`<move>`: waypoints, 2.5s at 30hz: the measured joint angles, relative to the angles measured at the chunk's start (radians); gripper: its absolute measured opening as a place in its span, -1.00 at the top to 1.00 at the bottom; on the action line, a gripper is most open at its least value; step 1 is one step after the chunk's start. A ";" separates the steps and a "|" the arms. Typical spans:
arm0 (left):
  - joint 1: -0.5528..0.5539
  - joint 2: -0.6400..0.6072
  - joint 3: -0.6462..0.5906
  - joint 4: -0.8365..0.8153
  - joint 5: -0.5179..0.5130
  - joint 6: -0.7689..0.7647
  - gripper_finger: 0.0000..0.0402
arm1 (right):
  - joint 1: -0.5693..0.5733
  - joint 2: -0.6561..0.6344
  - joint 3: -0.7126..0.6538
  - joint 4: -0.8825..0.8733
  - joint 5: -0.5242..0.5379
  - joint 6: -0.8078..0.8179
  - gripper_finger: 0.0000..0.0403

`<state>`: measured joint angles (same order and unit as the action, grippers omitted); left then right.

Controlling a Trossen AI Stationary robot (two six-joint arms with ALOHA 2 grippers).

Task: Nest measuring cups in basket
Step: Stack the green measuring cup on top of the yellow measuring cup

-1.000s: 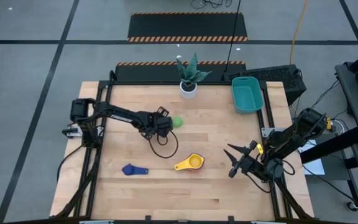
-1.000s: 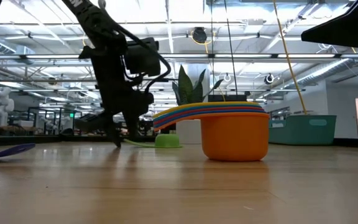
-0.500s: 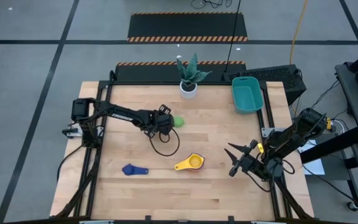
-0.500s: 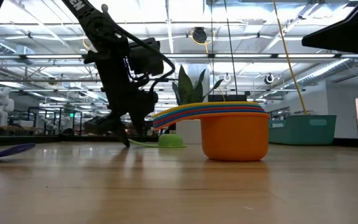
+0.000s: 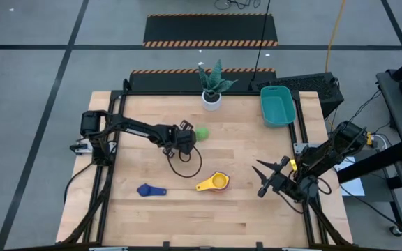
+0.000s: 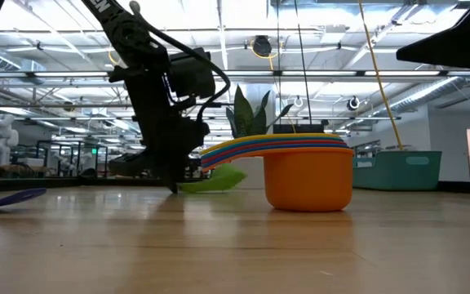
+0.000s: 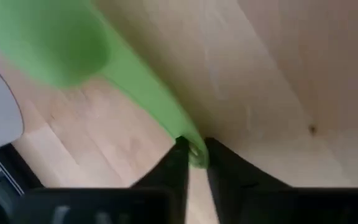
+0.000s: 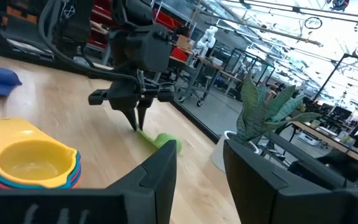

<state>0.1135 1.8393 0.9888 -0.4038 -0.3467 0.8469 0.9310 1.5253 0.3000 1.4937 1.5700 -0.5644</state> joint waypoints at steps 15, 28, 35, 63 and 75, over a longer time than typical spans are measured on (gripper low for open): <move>-0.117 -0.083 0.013 0.010 0.028 -0.299 0.97 | -0.001 0.000 0.001 -0.001 -0.001 0.002 0.38; -0.216 -0.120 0.015 0.064 -0.016 -0.525 0.98 | -0.021 0.000 0.001 0.050 -0.056 0.002 0.38; -0.277 -0.122 0.016 0.251 -0.033 -0.646 0.98 | -0.087 0.000 0.021 0.050 -0.090 0.090 0.38; -0.652 -0.124 0.017 0.986 -0.153 -0.672 0.94 | -0.248 0.000 0.384 -0.546 -0.737 0.715 0.18; -0.709 -0.159 0.018 0.866 -0.097 -0.821 0.93 | -0.195 -0.029 0.419 -0.609 -0.649 0.664 0.09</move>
<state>-0.5952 1.6802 1.0066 0.4622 -0.4435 0.0257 0.7364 1.4961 0.7192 0.8846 0.9211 0.0999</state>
